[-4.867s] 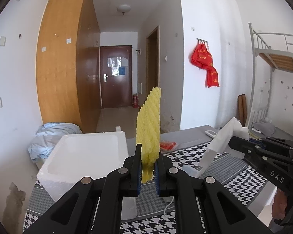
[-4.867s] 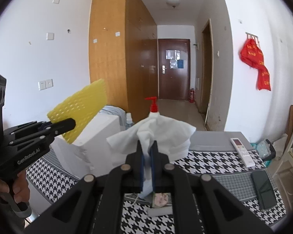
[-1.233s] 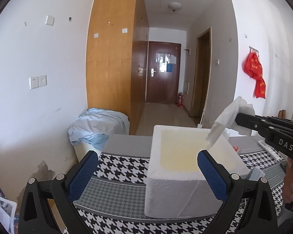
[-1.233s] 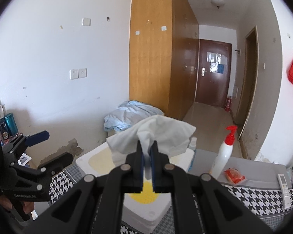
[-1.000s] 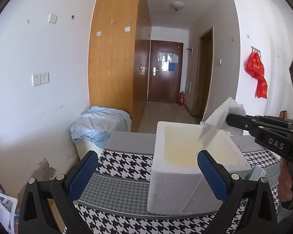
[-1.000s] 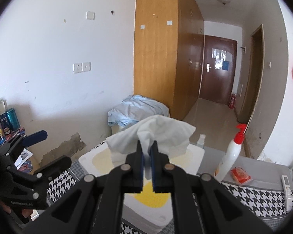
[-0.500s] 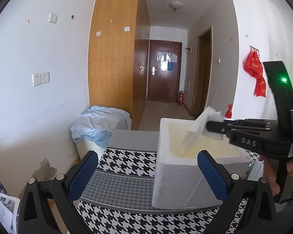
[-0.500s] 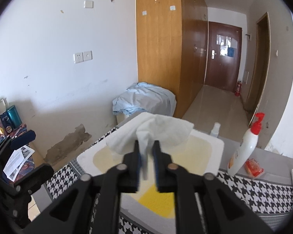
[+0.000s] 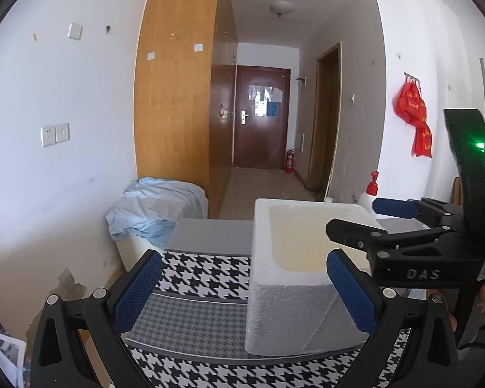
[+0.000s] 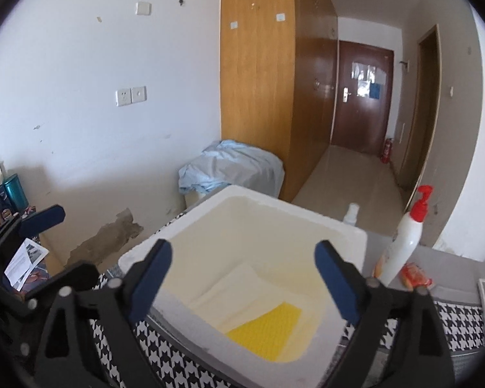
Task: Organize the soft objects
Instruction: 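Withdraw both tools from the foam box back over the table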
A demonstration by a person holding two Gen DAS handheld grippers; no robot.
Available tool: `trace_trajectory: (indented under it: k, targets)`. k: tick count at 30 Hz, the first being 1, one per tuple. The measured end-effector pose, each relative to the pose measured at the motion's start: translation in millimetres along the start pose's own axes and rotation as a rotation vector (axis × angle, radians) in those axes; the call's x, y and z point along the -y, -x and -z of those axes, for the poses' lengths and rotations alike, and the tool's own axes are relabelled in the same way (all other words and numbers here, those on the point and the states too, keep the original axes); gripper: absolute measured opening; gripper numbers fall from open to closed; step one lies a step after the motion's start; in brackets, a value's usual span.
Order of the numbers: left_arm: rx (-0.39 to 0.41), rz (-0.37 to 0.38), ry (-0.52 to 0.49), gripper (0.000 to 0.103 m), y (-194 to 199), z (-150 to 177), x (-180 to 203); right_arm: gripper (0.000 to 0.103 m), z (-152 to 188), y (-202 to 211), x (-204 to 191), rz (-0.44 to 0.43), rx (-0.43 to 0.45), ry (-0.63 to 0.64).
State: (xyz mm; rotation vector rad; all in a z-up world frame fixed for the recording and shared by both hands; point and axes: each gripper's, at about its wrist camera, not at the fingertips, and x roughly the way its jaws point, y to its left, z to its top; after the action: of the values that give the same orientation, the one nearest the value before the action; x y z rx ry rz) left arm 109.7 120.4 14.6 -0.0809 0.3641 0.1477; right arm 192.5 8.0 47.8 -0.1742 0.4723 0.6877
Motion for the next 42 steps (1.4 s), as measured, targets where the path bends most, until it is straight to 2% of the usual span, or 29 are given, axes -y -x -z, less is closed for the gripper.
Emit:
trace_trajectory:
  k: [9,23,29,33,42]
  targets:
    - [-0.002,0.008,0.004,0.102,8,0,18,0.094,6,41,29,0.002,0.056,-0.072]
    - [0.02,0.083,-0.05,0.102,28,-6,82,0.095,32,115,64,0.064,0.15,-0.125]
    - [0.023,0.117,-0.056,0.102,33,-8,95,0.095,41,131,75,0.082,0.168,-0.145]
    - [0.029,0.143,-0.073,0.102,35,-8,106,0.095,49,143,82,0.136,0.177,-0.143]
    - [0.053,0.187,-0.081,0.102,40,-8,120,0.095,61,160,92,0.193,0.201,-0.171]
